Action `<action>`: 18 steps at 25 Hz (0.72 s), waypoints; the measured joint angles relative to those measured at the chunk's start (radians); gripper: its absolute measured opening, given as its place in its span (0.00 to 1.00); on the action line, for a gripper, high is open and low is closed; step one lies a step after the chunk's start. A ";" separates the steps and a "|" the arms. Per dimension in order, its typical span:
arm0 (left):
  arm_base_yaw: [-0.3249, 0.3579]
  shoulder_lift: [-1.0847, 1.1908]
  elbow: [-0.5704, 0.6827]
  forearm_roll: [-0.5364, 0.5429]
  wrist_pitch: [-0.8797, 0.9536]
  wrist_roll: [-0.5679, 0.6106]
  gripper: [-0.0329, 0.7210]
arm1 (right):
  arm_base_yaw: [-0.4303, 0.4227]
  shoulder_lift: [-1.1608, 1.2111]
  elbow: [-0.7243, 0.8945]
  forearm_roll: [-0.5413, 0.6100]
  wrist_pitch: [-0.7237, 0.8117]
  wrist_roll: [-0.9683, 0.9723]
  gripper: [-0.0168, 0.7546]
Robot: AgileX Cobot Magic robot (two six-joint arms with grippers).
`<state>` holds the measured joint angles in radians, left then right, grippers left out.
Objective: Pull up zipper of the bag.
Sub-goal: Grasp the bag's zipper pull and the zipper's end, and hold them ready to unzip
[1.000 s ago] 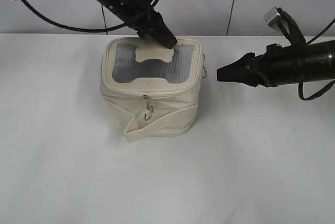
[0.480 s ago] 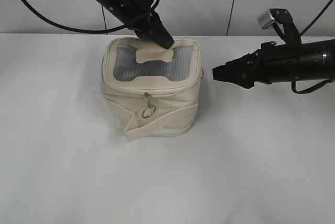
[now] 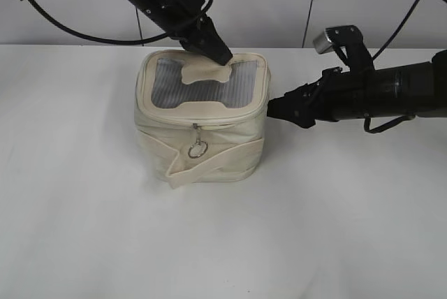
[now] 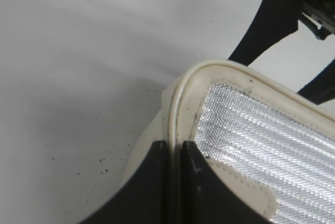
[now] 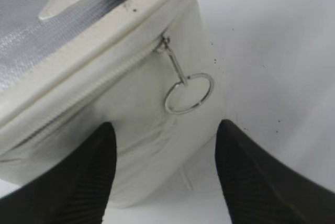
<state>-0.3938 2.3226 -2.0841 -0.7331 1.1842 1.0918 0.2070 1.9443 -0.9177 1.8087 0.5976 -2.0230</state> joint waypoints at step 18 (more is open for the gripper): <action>0.000 0.000 0.000 0.000 -0.002 -0.004 0.10 | 0.001 0.034 -0.046 0.015 -0.006 -0.010 0.64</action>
<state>-0.3938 2.3226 -2.0841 -0.7331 1.1818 1.0877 0.2078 1.9781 -0.9642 1.8240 0.5914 -2.0329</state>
